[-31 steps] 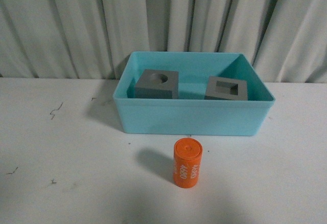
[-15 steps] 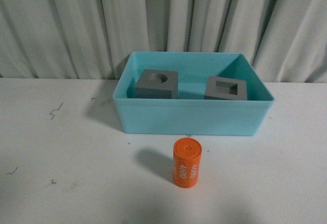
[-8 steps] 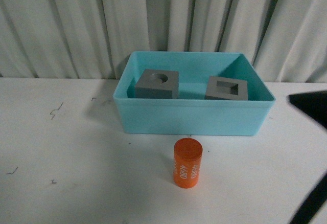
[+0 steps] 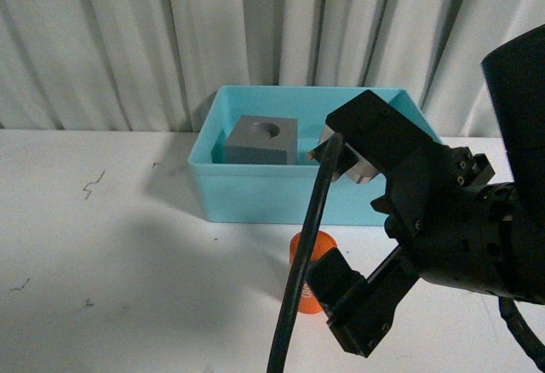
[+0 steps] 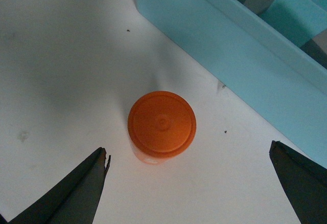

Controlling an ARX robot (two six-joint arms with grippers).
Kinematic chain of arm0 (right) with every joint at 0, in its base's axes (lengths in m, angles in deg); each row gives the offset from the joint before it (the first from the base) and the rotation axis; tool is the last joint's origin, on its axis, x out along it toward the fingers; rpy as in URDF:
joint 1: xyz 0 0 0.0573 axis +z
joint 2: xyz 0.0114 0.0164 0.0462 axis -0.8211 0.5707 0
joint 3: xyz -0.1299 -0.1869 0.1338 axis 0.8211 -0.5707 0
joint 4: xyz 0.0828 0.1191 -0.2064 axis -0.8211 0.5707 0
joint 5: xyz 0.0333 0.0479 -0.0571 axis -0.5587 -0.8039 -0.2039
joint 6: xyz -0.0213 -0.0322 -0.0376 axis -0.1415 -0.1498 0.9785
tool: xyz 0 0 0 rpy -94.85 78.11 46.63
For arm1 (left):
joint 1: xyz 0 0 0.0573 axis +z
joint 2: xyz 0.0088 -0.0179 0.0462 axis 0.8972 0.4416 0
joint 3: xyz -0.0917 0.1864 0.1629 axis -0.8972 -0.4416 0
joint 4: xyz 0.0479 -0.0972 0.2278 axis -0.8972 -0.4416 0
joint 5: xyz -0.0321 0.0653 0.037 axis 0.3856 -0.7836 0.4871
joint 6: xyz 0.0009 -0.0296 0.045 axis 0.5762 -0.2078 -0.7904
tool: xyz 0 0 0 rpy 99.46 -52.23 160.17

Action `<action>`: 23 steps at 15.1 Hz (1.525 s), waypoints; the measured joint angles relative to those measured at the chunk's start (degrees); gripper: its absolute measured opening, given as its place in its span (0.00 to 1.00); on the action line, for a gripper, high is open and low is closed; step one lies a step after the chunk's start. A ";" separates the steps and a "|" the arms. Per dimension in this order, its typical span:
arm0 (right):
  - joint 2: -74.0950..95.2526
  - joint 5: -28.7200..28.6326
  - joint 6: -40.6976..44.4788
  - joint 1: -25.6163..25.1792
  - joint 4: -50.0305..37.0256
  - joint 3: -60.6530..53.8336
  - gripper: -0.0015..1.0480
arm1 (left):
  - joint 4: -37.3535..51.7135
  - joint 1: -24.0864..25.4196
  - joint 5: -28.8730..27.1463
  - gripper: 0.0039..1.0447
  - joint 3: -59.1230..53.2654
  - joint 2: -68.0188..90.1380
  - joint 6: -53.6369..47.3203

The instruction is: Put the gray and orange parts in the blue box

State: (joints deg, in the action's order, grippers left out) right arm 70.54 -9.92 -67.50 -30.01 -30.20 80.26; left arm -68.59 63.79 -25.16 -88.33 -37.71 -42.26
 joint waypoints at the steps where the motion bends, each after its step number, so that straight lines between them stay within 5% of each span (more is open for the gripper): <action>1: 1.55 0.50 -0.09 0.35 0.11 1.16 0.94 | 0.00 0.00 -0.02 0.94 0.00 0.00 0.00; 11: 11.39 4.57 -6.10 1.86 1.73 7.76 0.92 | 0.00 0.00 0.00 0.94 0.00 0.00 0.00; 16: 11.45 4.39 -6.36 1.88 1.73 7.76 0.46 | 0.00 0.00 0.00 0.94 0.00 0.00 -0.02; 20: 2.23 0.22 -9.57 0.94 2.99 6.43 0.42 | 0.00 0.00 0.00 0.94 0.00 0.00 0.00; 23: -6.99 -0.83 -12.52 -5.22 2.93 15.50 0.41 | 0.00 0.00 0.00 0.94 0.00 0.00 -0.02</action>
State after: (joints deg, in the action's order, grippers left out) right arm 63.55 -10.75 -80.02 -35.23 -27.27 95.75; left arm -68.59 63.79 -25.16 -88.33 -37.71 -42.28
